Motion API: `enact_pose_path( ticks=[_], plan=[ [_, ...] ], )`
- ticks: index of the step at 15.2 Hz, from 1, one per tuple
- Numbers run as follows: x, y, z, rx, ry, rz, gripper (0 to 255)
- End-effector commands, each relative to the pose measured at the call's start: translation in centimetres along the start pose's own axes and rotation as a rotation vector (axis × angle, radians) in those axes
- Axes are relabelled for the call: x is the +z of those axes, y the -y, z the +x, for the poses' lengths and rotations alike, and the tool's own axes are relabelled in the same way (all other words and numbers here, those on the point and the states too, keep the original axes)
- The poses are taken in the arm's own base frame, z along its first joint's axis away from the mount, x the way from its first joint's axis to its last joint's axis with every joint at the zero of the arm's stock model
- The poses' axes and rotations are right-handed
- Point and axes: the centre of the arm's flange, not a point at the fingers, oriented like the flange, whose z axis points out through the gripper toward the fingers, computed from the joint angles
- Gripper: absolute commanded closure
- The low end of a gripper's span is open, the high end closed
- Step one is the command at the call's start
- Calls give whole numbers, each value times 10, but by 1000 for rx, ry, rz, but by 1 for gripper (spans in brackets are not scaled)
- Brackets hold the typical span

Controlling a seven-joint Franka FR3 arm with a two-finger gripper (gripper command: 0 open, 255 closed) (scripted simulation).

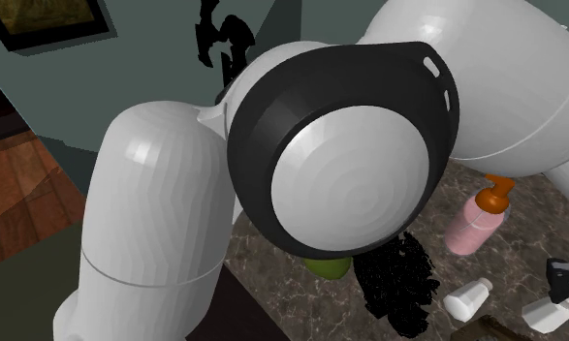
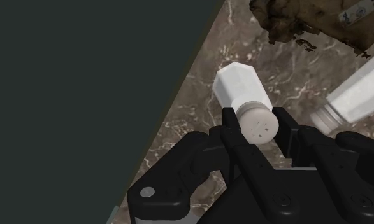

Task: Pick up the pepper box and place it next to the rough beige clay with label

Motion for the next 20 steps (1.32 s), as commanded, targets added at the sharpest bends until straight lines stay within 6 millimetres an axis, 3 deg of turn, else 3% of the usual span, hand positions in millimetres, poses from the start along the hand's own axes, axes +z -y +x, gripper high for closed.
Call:
enact_pose_path(
  ticks=[1, 4, 5, 10, 14, 20],
  plan=[
    [0, 0, 0, 0, 0, 0, 255],
    [0, 0, 0, 0, 0, 0, 255],
    [0, 0, 0, 0, 0, 0, 0],
    [0, 0, 0, 0, 0, 0, 0],
    [-50, 0, 0, 0, 0, 0, 0],
    [-50, 0, 0, 0, 0, 0, 0]
  ],
)
